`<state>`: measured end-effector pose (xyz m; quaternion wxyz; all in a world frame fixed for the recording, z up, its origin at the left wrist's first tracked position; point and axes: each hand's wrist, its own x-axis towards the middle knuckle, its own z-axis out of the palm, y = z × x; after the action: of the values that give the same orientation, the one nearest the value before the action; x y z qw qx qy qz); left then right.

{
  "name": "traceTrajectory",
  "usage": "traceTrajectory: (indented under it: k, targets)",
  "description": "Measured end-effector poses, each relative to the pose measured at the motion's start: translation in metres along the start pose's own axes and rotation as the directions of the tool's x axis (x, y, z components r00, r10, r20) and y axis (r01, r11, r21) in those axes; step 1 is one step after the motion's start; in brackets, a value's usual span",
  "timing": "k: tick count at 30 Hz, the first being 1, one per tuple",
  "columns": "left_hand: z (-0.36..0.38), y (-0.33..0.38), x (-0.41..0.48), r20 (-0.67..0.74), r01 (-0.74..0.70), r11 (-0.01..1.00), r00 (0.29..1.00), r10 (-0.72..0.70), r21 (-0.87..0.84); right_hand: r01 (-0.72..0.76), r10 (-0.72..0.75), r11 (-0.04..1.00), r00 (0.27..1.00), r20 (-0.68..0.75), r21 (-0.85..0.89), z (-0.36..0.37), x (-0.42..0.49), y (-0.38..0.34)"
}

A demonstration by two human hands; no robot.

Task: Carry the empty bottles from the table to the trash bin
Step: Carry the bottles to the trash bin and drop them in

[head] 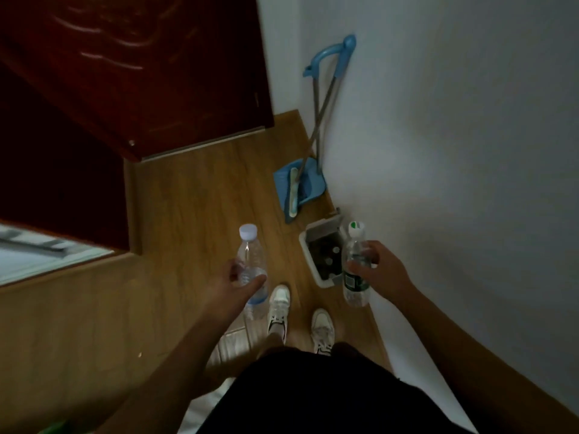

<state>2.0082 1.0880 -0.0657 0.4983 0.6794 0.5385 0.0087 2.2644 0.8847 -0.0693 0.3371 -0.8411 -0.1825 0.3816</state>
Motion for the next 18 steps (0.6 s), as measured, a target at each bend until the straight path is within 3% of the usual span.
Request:
traceTrajectory:
  k: [11, 18]
  targets:
    - [0.053, 0.019, 0.111, 0.324, -0.163, 0.973, 0.941, 0.103, 0.166, -0.233, 0.232, 0.972, 0.972, -0.025, -0.039, 0.029, 0.036, 0.026]
    - [0.119, -0.028, 0.164, 0.465, -0.199, 0.95, 0.883, 0.067, 0.24, -0.304, 0.304, 0.953, 0.953, -0.022, 0.009, 0.085, 0.078, 0.088]
